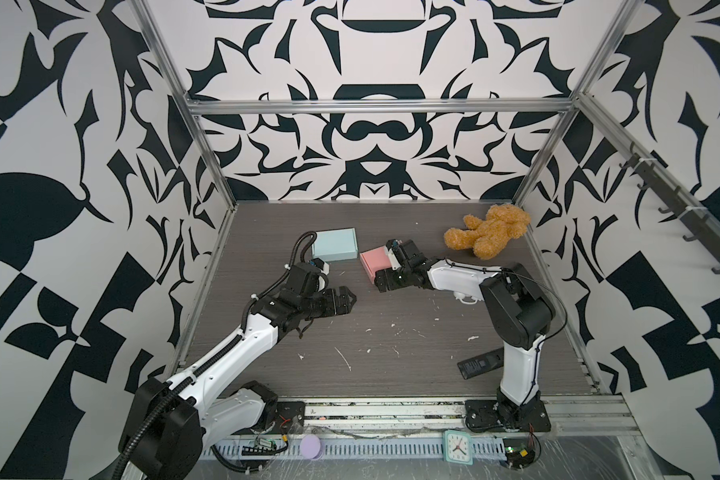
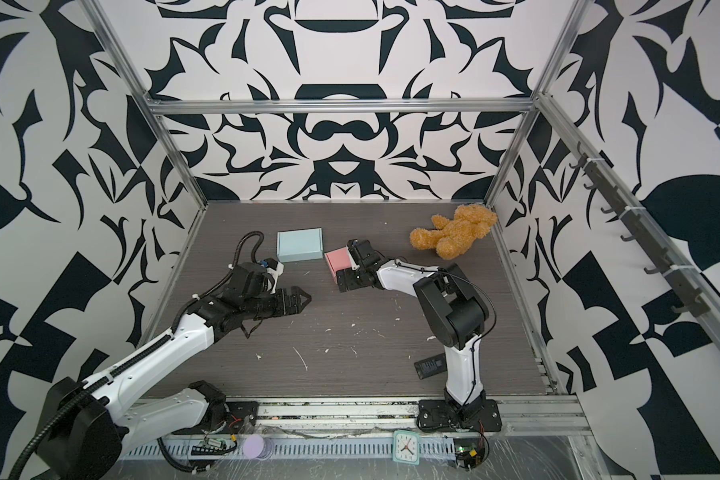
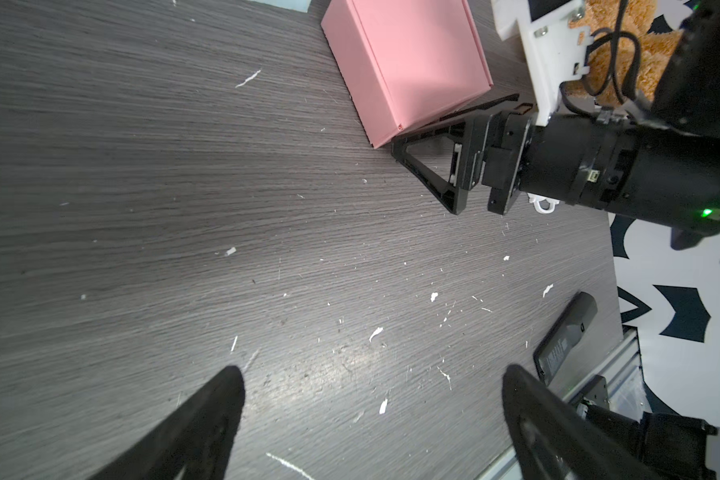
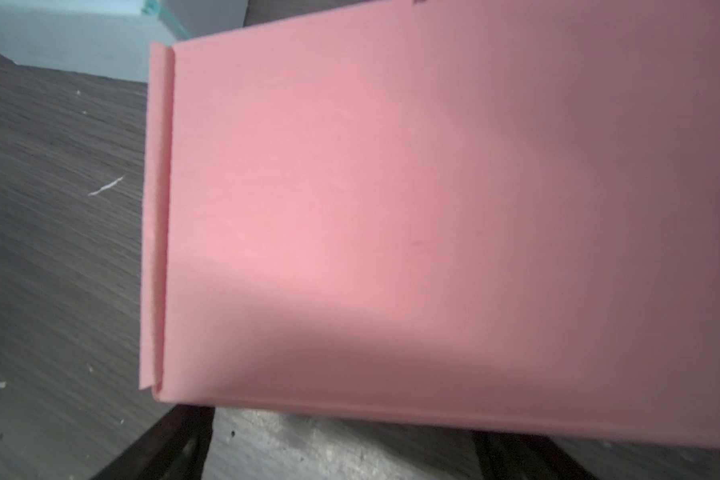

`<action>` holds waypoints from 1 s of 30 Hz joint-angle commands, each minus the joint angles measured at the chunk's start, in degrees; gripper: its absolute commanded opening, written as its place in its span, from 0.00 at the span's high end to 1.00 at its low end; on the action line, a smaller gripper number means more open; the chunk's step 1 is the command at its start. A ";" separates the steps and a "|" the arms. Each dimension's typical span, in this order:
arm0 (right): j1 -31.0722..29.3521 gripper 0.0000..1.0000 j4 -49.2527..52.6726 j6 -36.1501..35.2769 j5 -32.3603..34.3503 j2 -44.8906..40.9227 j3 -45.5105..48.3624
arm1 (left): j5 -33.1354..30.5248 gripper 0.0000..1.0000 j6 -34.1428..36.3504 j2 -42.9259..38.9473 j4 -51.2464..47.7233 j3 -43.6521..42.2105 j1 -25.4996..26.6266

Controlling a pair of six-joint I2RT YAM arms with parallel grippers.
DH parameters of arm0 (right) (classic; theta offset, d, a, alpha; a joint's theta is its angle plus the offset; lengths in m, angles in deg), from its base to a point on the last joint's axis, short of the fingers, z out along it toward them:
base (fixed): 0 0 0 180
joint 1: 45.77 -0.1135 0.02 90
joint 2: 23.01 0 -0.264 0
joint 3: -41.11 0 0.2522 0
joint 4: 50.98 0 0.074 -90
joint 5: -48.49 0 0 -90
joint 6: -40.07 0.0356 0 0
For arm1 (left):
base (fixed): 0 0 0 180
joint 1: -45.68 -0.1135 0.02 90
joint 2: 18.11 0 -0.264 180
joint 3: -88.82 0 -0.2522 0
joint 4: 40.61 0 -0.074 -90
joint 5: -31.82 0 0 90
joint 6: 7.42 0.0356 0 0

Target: Fold the paper box

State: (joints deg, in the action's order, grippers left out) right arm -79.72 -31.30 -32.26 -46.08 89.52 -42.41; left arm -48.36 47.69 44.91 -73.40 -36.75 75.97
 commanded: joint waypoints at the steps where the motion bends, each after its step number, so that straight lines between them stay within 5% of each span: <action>1: -0.17 0.03 -1.12 1.96 1.14 0.93 -2.21 | -0.49 0.01 0.27 -1.67 -0.79 -1.67 -0.60; 30: 0.17 0.03 -3.19 8.72 4.70 13.64 -16.51 | -0.36 0.01 0.53 -5.54 -3.13 -2.87 -1.55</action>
State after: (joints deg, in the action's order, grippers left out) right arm -79.70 -36.88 -24.80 -41.67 102.32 -58.17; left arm -48.36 47.91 40.35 -75.25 -38.59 74.68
